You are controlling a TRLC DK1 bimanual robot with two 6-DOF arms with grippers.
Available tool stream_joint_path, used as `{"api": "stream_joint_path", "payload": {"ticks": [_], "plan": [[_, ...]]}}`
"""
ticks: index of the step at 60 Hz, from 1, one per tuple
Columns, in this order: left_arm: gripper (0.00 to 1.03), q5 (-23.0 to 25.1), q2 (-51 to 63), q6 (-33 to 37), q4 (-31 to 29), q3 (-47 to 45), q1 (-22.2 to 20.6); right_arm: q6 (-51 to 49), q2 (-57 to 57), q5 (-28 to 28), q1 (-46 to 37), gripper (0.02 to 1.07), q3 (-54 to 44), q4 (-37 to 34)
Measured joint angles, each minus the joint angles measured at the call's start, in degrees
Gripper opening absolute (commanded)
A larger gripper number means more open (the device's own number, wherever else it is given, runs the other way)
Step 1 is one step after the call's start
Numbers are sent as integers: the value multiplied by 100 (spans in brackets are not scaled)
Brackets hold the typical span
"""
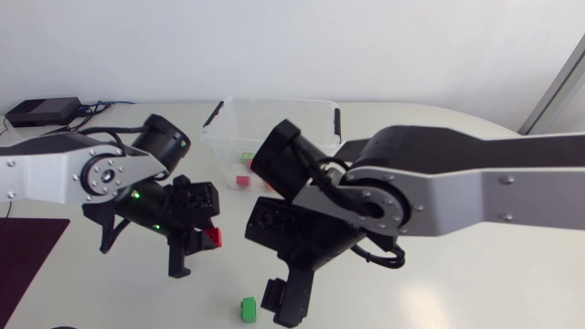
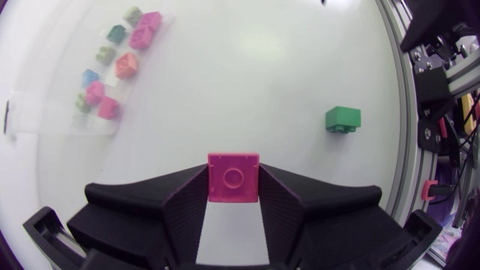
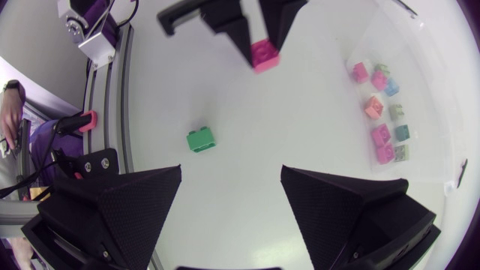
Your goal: Pick up the duplo bricks and place them in the container
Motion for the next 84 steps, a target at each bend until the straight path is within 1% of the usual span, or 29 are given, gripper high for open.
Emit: {"api": "stream_joint_path", "payload": {"ticks": [1,6,9,12,13,20,22,30,36,43,49,50,55,58,62,67,69,70,75,84], "plan": [[31,63,-105,4,-94,144,179,-55,195,17,85,97,33,-81],[31,179,-262,7,-208,369,437,-144,629,17,192,97,186,-208],[31,348,-341,2,-249,579,658,-205,981,26,289,97,323,-302],[31,463,-354,-2,-251,706,761,-234,1147,37,345,97,404,-367],[31,614,-354,-24,-251,822,857,-282,1283,37,396,97,503,-444],[31,789,-354,-219,-186,1169,1054,-387,1707,105,586,97,826,-505],[31,879,-354,-328,-98,1231,1102,-431,1812,151,634,97,896,-522],[31,973,-352,-748,216,1449,1248,-564,2052,254,787,97,1088,-601],[31,1130,-339,-1204,511,1696,1449,-815,2299,339,885,97,1329,-752],[31,1165,-337,-1541,811,1707,1495,-1005,2500,479,946,96,1600,-868],[31,1185,-258,-1836,1119,1709,1587,-1193,2745,564,1010,95,1934,-1167],[31,1182,-245,-1867,1130,1716,1589,-1204,2763,592,1021,91,1969,-1196],[31,1185,-146,-2026,1274,1757,1600,-1241,2896,632,1032,83,2162,-1390],[31,1185,-50,-2168,1360,1869,1600,-1285,3099,693,1032,68,2363,-1491],[31,1185,-9,-2240,1405,1950,1600,-1329,3228,699,1034,57,2446,-1537],[31,1185,35,-2277,1429,2031,1600,-1349,3379,708,1032,41,2524,-1561],[31,1185,48,-2280,1436,2044,1600,-1349,3423,710,1032,34,2542,-1561],[31,1185,76,-2297,1456,2057,1611,-1351,3456,708,1032,28,2551,-1561],[31,1185,144,-2352,1495,2107,1633,-1351,3458,699,1025,28,2551,-1580],[31,1182,466,-2612,1744,2426,1598,-1344,3294,664,1010,28,2487,-1598]]}}
